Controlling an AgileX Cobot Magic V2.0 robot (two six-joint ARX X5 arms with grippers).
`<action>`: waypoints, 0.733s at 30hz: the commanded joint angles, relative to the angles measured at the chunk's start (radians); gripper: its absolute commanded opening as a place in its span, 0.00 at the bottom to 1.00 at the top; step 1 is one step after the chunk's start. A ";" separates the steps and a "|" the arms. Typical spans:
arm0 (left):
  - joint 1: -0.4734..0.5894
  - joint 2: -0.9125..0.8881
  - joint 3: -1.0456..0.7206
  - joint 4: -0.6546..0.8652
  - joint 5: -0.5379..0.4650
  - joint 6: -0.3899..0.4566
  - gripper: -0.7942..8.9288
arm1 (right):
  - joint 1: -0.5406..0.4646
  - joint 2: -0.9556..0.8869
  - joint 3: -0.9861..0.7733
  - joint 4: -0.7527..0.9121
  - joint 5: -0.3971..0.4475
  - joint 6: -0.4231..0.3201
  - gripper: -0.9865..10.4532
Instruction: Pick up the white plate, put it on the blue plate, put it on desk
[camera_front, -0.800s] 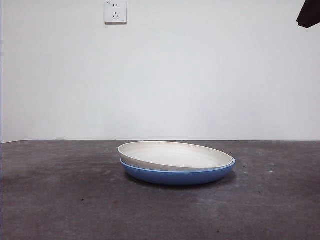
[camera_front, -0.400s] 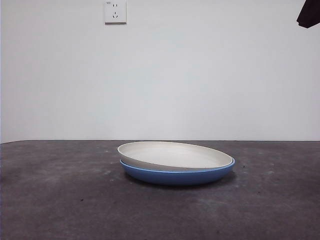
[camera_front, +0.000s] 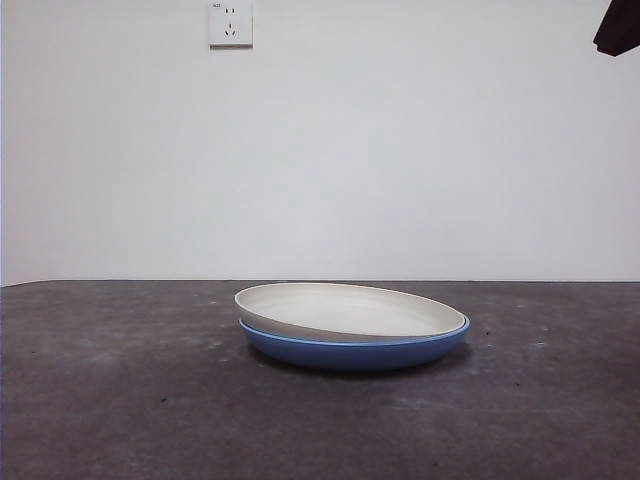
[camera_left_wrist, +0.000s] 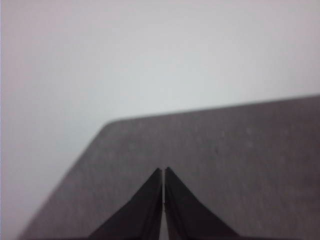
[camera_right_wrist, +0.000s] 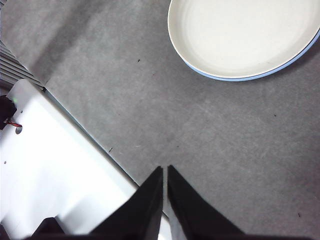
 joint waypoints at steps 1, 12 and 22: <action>0.002 -0.032 -0.055 0.002 -0.005 -0.019 0.09 | 0.006 0.004 0.006 0.010 -0.003 -0.011 0.09; 0.002 -0.069 -0.169 -0.032 -0.005 -0.022 0.09 | 0.006 0.004 0.006 0.010 -0.003 -0.011 0.09; 0.002 -0.069 -0.169 -0.099 -0.005 -0.042 0.09 | 0.006 0.003 0.007 0.010 -0.003 -0.011 0.09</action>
